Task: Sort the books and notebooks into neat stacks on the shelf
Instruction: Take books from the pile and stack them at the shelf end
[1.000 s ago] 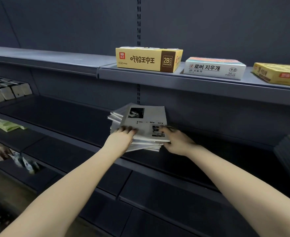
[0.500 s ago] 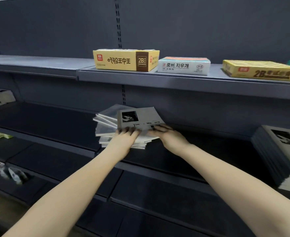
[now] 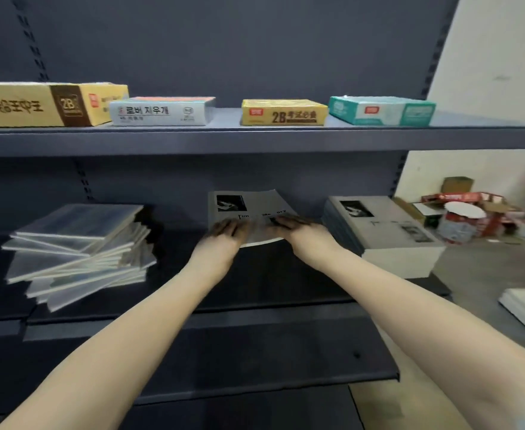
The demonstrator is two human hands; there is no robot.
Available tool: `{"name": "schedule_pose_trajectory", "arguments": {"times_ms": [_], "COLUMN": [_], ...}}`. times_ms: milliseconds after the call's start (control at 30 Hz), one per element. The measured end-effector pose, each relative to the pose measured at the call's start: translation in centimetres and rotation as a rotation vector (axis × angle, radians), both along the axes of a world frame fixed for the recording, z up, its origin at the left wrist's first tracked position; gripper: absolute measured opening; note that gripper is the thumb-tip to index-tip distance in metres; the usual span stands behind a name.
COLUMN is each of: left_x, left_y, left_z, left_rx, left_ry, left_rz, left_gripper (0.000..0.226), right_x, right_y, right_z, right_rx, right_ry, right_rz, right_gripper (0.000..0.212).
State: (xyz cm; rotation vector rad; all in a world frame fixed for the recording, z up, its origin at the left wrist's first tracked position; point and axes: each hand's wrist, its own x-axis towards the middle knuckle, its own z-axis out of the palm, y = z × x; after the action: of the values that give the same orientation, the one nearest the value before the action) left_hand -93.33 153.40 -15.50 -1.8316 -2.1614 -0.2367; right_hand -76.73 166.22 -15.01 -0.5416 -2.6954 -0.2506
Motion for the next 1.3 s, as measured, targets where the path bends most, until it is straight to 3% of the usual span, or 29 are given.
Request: {"name": "schedule_pose_trajectory", "arguments": {"times_ms": [300, 467, 667, 800, 1067, 1300], "left_x": [12.4, 17.8, 21.2, 21.6, 21.2, 21.1], "left_y": [9.2, 11.9, 15.2, 17.2, 19.3, 21.3], "left_z": [-0.7, -1.8, -2.4, -2.7, -4.2, -4.9], "left_rx": [-0.109, -0.217, -0.292, -0.283, -0.301, -0.277], "left_ry": [-0.038, -0.038, -0.037, -0.113, -0.137, -0.169], "left_rz": [-0.223, -0.329, -0.355, -0.364, -0.32, -0.271], "left_gripper": [0.074, 0.069, 0.04, 0.032, 0.075, 0.077], "right_x": [15.0, 21.1, 24.5, 24.0, 21.5, 19.4], "right_y": [4.3, 4.7, 5.8, 6.8, 10.3, 12.5], "right_z": [-0.6, -2.3, -4.1, -4.6, -5.0, -4.4], "right_rx": [-0.002, -0.029, -0.117, -0.161, -0.286, -0.324], "right_ry": [-0.083, -0.169, -0.206, -0.165, -0.087, -0.141], "right_rz": [-0.295, -0.426, -0.587, -0.701, -0.77, -0.825], "right_gripper": [0.069, 0.064, 0.066, 0.063, 0.061, 0.064]}}
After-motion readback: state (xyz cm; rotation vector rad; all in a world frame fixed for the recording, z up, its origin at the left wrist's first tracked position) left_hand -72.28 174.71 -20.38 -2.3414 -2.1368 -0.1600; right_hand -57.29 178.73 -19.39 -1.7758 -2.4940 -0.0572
